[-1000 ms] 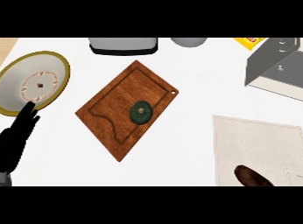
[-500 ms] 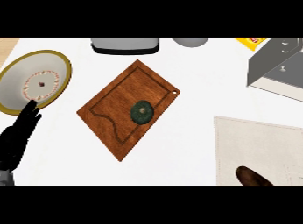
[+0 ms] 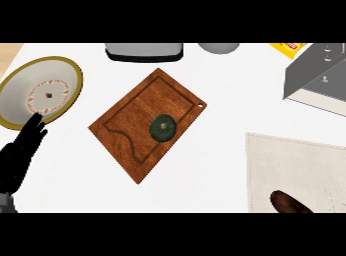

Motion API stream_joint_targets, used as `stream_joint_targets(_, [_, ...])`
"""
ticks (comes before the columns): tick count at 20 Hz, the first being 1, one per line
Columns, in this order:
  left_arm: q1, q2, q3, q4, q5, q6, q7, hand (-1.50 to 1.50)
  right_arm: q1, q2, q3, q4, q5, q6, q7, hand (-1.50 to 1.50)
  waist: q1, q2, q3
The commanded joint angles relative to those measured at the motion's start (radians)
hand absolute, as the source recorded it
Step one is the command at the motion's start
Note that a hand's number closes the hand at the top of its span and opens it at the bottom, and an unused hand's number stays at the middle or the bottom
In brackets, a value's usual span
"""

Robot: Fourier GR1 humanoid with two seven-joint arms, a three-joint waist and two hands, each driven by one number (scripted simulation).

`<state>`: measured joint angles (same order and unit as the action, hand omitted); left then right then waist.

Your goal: Pick the can from the placemat and place it in the tiered shelf

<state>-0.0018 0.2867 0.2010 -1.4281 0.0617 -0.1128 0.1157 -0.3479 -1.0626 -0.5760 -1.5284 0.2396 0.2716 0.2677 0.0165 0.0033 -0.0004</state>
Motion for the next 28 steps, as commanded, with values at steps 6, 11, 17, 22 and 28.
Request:
stream_joint_targets(6, [-0.015,-0.023,0.000,0.054,-0.044,0.029,-0.046,0.00,-0.174,0.057,0.121,0.364,0.075,-0.125,-0.188,1.50,0.003,0.002,0.001])
stream_joint_targets(11, [0.022,0.004,0.022,0.019,-0.002,-0.028,-0.034,0.00,-0.269,0.107,0.153,0.476,0.123,-0.209,-0.099,1.50,0.007,0.001,0.000])
stream_joint_targets(17, [-0.019,-0.051,-0.020,-0.001,-0.042,0.027,0.003,0.00,-0.380,0.062,0.261,0.708,0.246,-0.225,-0.261,-1.50,0.010,0.004,0.001])
stream_joint_targets(22, [-0.032,-0.029,0.009,0.018,-0.026,0.004,0.000,0.00,-0.472,0.040,0.204,0.857,0.216,-0.230,-0.377,-1.50,0.007,0.004,0.001])
stream_joint_targets(28, [-0.004,-0.031,0.011,-0.041,-0.011,-0.005,0.031,0.00,-0.516,0.048,0.120,0.926,0.109,-0.159,-0.400,-1.50,0.005,0.002,0.001])
